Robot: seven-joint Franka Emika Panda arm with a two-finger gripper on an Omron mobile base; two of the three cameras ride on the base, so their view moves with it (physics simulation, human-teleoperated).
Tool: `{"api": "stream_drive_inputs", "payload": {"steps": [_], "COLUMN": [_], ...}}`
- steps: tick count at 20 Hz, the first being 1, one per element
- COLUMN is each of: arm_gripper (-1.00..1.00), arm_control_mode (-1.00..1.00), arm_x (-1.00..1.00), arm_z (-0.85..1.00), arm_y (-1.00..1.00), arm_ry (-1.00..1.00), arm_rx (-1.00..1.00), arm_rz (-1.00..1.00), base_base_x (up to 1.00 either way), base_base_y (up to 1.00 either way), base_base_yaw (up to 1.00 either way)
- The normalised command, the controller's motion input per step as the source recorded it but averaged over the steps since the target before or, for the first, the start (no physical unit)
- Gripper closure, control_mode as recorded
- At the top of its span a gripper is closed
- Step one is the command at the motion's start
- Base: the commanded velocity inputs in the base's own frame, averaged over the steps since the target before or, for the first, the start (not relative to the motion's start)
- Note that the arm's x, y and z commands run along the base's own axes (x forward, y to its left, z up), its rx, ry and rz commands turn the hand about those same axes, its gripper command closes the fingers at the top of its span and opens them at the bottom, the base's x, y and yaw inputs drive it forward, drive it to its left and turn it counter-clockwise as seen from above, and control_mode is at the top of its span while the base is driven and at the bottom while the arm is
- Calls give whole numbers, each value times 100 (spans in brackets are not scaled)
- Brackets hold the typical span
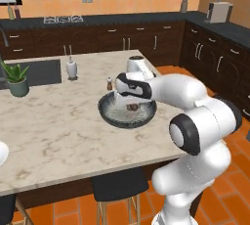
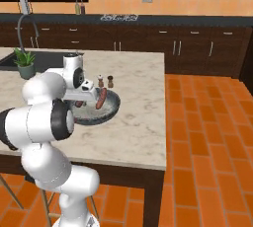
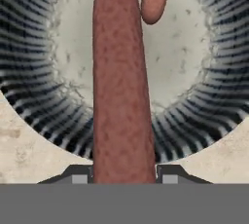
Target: Place one bun and one sausage from the bowl on each plate.
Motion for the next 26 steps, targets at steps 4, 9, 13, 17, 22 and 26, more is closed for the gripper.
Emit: {"api": "stream_drive_inputs", "payload": {"steps": [4, 9, 13, 17, 22, 26], "arm_gripper": [100, 100, 100, 100, 100, 100], "arm_control_mode": [-100, -100, 100, 100, 100, 100], "arm_x": [-100, -66, -1, 0, 0, 0], "arm_z": [60, 26, 0, 0, 0, 0], "arm_y": [-1, -4, 0, 0, 0, 0], "arm_ry": [-16, -5, 0, 0, 0, 0], "arm_rx": [0, 0, 0, 0, 0, 0], "arm_rz": [4, 0, 0, 0, 0, 0], "base_base_x": [0, 0, -6, -74, -36, -13], "base_base_y": [0, 0, 0, 22, 94, 100], "base_base_yaw": [0, 0, 0, 0, 0, 3]}}
